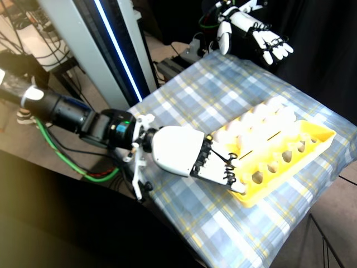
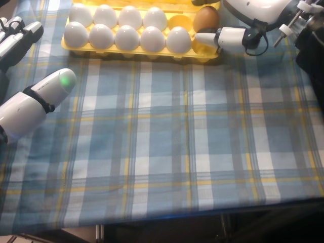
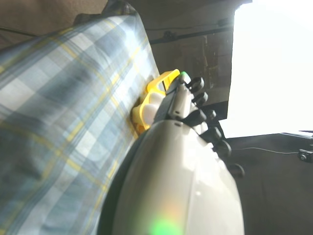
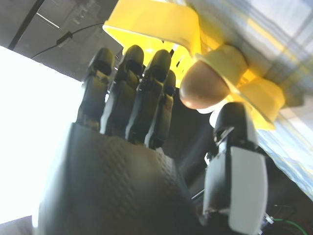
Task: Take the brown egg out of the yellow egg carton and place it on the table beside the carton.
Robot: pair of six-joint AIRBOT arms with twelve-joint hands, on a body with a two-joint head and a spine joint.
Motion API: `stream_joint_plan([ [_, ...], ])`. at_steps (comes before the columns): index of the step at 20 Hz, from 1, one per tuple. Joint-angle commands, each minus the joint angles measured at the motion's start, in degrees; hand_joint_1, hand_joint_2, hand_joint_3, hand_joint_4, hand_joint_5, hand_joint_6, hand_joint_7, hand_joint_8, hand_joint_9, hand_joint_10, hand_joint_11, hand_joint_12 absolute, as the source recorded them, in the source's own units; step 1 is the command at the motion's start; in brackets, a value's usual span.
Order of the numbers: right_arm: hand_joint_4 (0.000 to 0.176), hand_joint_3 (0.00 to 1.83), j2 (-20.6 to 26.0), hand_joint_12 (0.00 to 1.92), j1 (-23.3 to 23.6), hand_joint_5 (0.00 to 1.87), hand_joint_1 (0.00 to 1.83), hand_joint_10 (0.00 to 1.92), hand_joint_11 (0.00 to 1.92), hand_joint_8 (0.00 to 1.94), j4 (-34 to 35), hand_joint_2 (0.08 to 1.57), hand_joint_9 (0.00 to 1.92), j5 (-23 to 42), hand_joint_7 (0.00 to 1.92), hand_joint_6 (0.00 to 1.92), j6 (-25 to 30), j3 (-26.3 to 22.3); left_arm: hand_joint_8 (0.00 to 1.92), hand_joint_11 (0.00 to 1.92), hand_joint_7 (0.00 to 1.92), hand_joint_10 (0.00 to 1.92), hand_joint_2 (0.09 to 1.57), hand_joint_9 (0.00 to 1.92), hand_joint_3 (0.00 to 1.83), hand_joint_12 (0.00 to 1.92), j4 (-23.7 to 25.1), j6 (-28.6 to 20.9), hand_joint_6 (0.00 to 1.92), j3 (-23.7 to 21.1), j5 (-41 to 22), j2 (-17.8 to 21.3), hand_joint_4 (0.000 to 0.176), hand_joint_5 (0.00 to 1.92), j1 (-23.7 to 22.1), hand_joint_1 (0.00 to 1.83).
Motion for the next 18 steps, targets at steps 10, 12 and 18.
stream_joint_plan([
  [10,0.011,0.0,-0.03,0.16,0.99,0.92,1.06,0.01,0.18,0.01,-0.76,1.14,0.74,6.87,0.98,1.07,0.04,0.19,0.0,0.0,0.17,0.0,1.05,0.07,0.0,0.0,2.09,-0.11,0.0,0.03,-6.28,-0.14,0.028,0.32,-0.14,0.0],
  [12,0.0,0.01,0.0,0.15,1.22,0.92,1.2,0.0,0.21,0.55,-0.8,1.1,0.79,6.88,1.11,1.09,0.04,0.07,0.0,0.0,0.17,0.0,1.04,0.07,0.0,0.0,2.05,-0.11,0.0,0.01,-6.26,-0.14,0.035,0.31,-0.13,0.0],
  [18,0.0,0.0,1.63,0.13,2.97,0.93,1.22,0.0,0.24,0.75,-2.74,1.11,0.79,7.69,1.08,1.14,0.04,-2.58,0.0,0.0,0.16,0.0,1.04,0.06,0.0,0.0,1.89,-0.11,0.0,-0.12,-6.31,-0.1,0.057,0.29,0.07,0.0],
])
